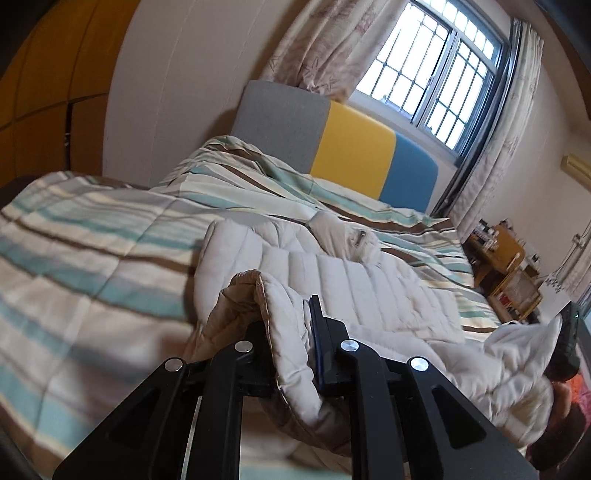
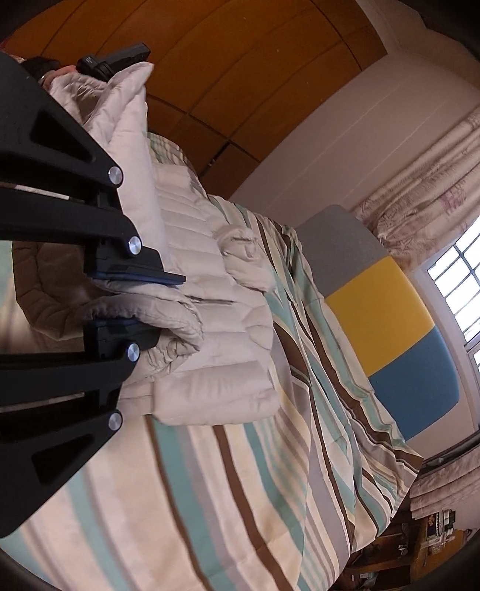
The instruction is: Fold large clothes
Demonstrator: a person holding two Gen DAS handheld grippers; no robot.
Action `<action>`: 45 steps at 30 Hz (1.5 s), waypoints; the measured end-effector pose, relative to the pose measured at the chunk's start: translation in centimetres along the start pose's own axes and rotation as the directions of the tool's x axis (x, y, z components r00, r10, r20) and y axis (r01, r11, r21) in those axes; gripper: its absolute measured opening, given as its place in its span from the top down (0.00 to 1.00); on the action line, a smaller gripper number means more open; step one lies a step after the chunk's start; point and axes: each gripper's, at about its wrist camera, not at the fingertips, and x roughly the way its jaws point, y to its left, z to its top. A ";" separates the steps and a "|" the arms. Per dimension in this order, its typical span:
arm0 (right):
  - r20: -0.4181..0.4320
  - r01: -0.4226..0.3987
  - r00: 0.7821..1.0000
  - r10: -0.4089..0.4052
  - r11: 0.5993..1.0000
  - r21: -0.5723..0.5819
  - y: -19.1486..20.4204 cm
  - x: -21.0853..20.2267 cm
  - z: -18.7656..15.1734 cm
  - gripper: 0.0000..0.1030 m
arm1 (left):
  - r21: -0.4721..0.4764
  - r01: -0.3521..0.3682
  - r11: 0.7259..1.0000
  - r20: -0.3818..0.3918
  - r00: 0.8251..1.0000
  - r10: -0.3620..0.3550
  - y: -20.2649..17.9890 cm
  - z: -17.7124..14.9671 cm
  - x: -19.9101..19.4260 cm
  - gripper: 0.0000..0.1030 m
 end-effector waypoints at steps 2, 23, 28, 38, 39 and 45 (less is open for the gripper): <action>-0.009 0.008 1.000 -0.008 1.000 0.017 -0.7 1.7 0.7 0.87 | 0.001 -0.007 1.000 -0.014 1.000 0.007 0.3 1.0 1.8 0.86; 0.241 -0.141 0.967 0.083 0.962 0.236 -7.9 4.9 2.7 0.15 | -0.215 -0.056 0.975 0.154 0.984 0.091 6.3 2.9 5.6 0.11; 0.200 -0.031 0.980 -0.002 0.986 0.164 -8.3 1.8 -0.4 0.15 | -0.166 -0.069 0.984 0.134 0.987 0.092 7.0 0.5 4.2 0.11; 0.001 0.135 0.991 -0.136 0.983 -0.122 -4.1 5.1 -5.6 0.52 | 0.019 -0.123 0.992 -0.067 0.990 0.124 4.0 -5.6 8.1 0.30; -0.009 0.156 0.987 -0.159 0.979 -0.132 -3.9 5.4 -5.7 0.55 | 0.012 -0.124 0.992 -0.088 0.988 0.124 4.0 -5.8 8.2 0.35; -0.048 0.145 0.987 -0.150 0.984 -0.101 -3.9 3.6 -6.3 0.72 | 0.017 -0.079 0.997 -0.154 0.985 0.081 3.5 -6.9 6.5 0.71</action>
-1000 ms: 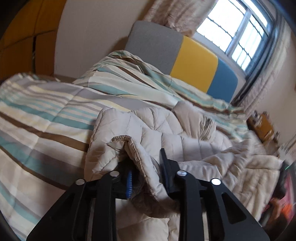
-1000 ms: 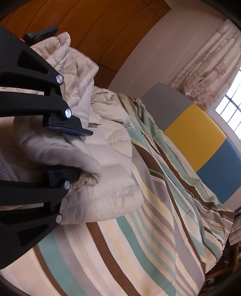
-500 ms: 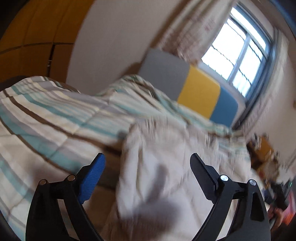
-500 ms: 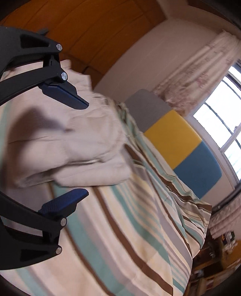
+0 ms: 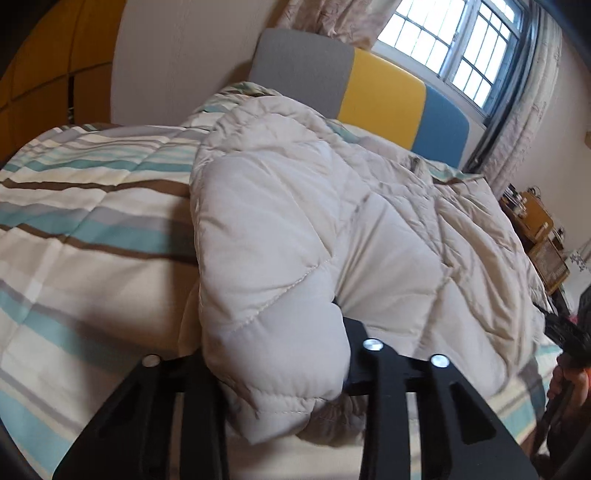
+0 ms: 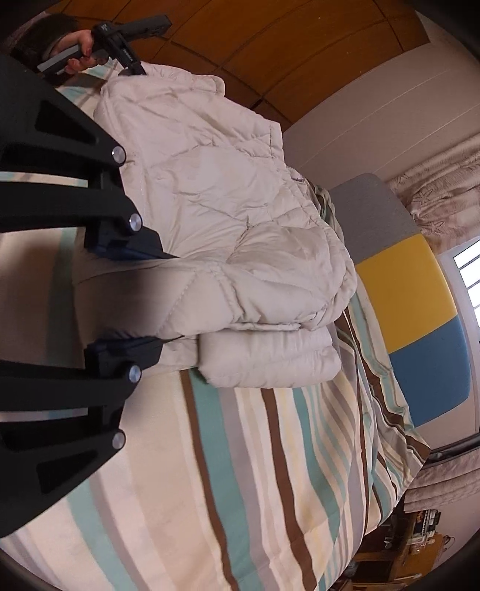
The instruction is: Fold large clothes
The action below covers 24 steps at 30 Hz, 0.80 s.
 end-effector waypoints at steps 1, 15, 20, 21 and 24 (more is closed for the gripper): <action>-0.003 -0.010 1.000 0.010 1.000 -0.002 -0.1 -0.5 -0.1 0.73 | 0.000 0.008 1.000 -0.006 1.000 -0.008 -0.2 -0.3 -0.4 0.73; -0.056 -0.103 0.993 0.105 0.994 0.029 -2.0 -11.3 -7.6 0.74 | 0.061 0.147 0.987 -0.063 0.988 -0.143 -2.3 -9.2 -8.3 0.73; -0.070 -0.097 0.993 0.097 0.995 0.008 -2.0 -14.4 -10.0 0.74 | 0.047 0.175 0.983 -0.072 0.983 -0.172 -2.5 -12.1 -10.6 0.73; -0.072 -0.093 0.993 0.093 0.996 -0.004 -1.9 -14.5 -10.0 0.73 | 0.056 0.174 0.983 -0.068 0.983 -0.170 -2.7 -12.6 -11.1 0.73; -0.046 -0.063 0.997 0.063 0.998 -0.006 -1.9 -14.5 -9.2 0.43 | 0.072 0.153 0.986 -0.051 0.987 -0.149 -2.7 -12.9 -11.5 0.49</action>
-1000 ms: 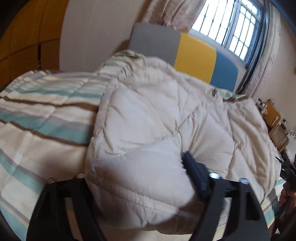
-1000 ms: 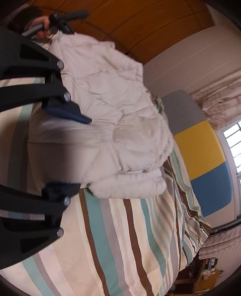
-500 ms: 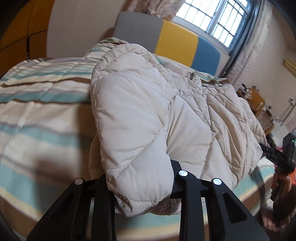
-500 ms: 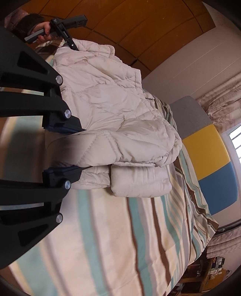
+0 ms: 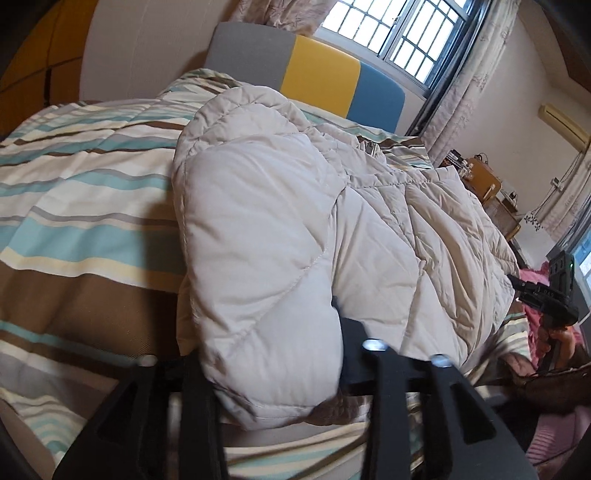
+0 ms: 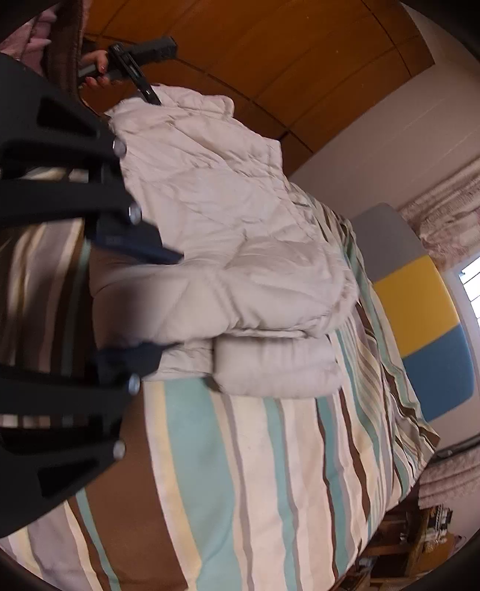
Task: Fold large clothes
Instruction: 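Hold the folded hem with both tools and press it onto the jacket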
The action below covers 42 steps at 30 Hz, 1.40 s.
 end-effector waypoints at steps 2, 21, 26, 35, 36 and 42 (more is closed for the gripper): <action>0.044 -0.009 0.999 0.009 1.000 0.002 0.1 -0.3 0.9 0.23 | -0.010 -0.006 1.000 0.018 1.000 0.006 0.2 0.7 -0.2 0.29; 0.041 0.220 0.975 -0.216 0.950 -0.220 5.4 6.2 9.9 0.79 | -0.145 -0.026 0.989 0.045 0.998 0.032 2.4 10.6 3.0 0.69; 0.204 0.258 0.955 -0.216 0.943 -0.212 6.7 3.9 12.4 0.81 | -0.085 -0.080 0.993 0.203 0.975 0.095 0.9 13.5 -0.1 0.77; 0.255 0.351 0.913 -0.320 0.932 -0.086 4.4 10.1 14.2 0.81 | -0.112 -0.276 0.955 0.320 0.900 0.297 -0.5 16.8 3.8 0.77; 0.240 0.365 0.911 -0.336 0.927 -0.087 3.9 11.0 14.1 0.81 | -0.119 -0.307 0.944 0.299 0.896 0.328 -0.4 17.0 5.2 0.77; 0.170 0.441 0.892 -0.420 0.890 -0.117 1.6 15.6 13.0 0.76 | -0.091 -0.420 0.903 0.227 0.874 0.430 0.4 16.0 9.9 0.77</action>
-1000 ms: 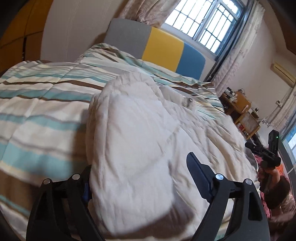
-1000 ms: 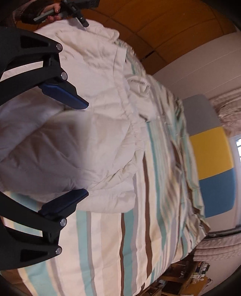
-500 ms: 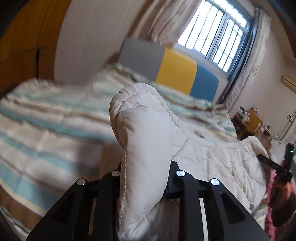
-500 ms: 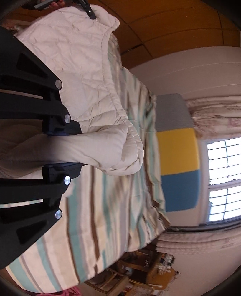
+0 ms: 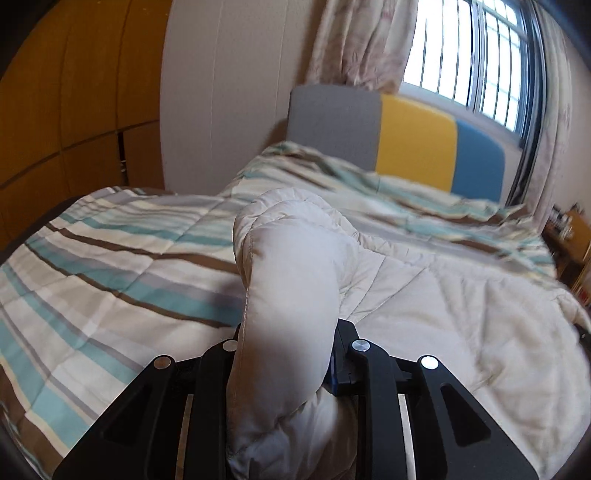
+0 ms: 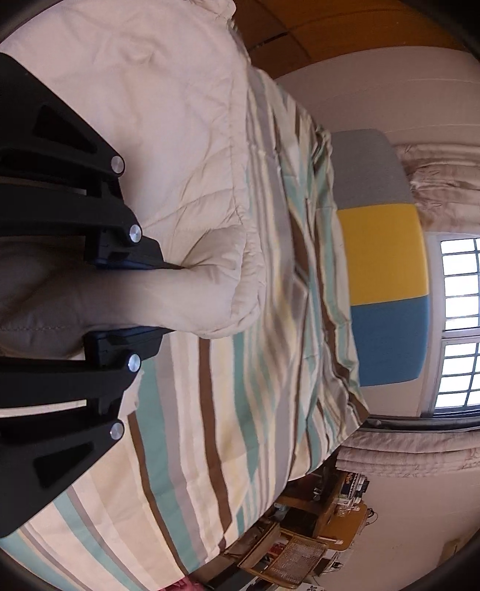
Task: Fold large clothes
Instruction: 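Hold the folded hem with both tools and press it onto the jacket, then open both tools and release the folded hem onto the jacket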
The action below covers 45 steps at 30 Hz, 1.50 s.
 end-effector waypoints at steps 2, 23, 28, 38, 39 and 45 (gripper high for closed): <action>-0.024 0.010 1.000 -0.010 1.000 0.002 -0.3 1.3 -0.2 0.71 | 0.008 -0.017 1.000 -0.022 1.000 0.017 -0.1 -0.8 1.1 0.75; -0.115 0.145 0.981 -0.156 0.984 -0.103 1.7 4.8 -1.5 0.47 | -0.011 -0.150 0.989 -0.072 0.986 0.149 -1.0 -1.7 -1.1 0.30; -0.110 0.147 0.981 -0.157 0.984 -0.100 1.7 4.6 -1.5 0.45 | -0.053 -0.097 0.994 0.058 0.993 0.100 -4.7 0.5 -6.4 0.23; -0.109 0.145 0.982 -0.155 0.985 -0.094 1.6 4.6 -1.6 0.45 | 0.214 -0.060 0.975 0.030 0.998 0.055 -16.9 1.7 -1.1 0.20; -0.109 0.144 0.982 -0.154 0.985 -0.093 1.6 4.6 -1.6 0.45 | 0.229 -0.074 0.971 0.027 0.997 0.069 -17.3 1.5 -0.4 0.20; -0.108 0.128 0.985 -0.136 0.988 -0.083 1.4 4.5 -1.6 0.41 | 0.182 -0.048 0.982 -0.043 0.997 0.057 -16.0 -1.8 4.2 0.19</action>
